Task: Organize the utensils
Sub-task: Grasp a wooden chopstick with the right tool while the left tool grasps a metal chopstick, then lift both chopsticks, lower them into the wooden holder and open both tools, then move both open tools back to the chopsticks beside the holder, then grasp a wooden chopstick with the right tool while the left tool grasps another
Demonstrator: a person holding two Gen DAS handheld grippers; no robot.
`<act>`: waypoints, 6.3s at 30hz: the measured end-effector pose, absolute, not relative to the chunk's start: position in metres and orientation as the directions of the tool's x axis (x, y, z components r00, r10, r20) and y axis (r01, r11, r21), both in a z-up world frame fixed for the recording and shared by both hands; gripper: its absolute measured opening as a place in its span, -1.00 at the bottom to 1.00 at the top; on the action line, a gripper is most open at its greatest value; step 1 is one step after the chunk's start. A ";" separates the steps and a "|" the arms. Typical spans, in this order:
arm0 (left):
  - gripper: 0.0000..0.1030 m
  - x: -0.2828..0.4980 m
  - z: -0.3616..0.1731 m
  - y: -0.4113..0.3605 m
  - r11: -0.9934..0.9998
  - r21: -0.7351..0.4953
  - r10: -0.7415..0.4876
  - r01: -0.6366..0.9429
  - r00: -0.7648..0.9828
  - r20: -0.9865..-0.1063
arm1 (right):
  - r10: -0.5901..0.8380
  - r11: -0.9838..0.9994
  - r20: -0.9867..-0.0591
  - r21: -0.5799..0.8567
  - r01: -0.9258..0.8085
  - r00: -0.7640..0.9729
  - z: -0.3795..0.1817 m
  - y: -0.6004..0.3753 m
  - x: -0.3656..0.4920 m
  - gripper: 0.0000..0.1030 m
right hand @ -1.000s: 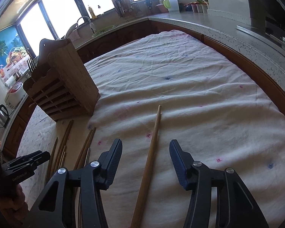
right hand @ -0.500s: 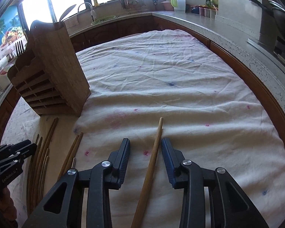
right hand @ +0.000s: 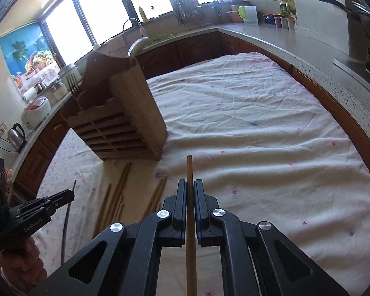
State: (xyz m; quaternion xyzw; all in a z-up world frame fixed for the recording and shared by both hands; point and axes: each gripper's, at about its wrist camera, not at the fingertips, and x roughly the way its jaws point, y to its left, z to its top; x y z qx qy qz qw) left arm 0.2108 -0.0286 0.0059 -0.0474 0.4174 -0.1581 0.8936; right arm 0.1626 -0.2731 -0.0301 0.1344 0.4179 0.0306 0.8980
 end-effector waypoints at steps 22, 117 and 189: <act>-0.93 0.154 0.102 0.010 0.908 -0.292 -0.415 0.299 0.735 -0.536 | 0.229 0.958 -0.544 0.273 -0.087 0.807 0.087 -0.241 0.128 -0.89; 0.57 0.184 0.086 0.009 0.962 -0.253 -0.207 0.101 0.875 -0.437 | 0.183 0.934 -0.386 0.354 -0.038 0.904 0.077 -0.259 0.137 0.98; 0.52 0.234 -0.040 -0.064 0.968 -0.132 -0.230 0.214 0.546 -0.806 | 0.096 0.995 -0.850 0.060 -0.085 0.518 -0.077 -0.221 0.150 -0.51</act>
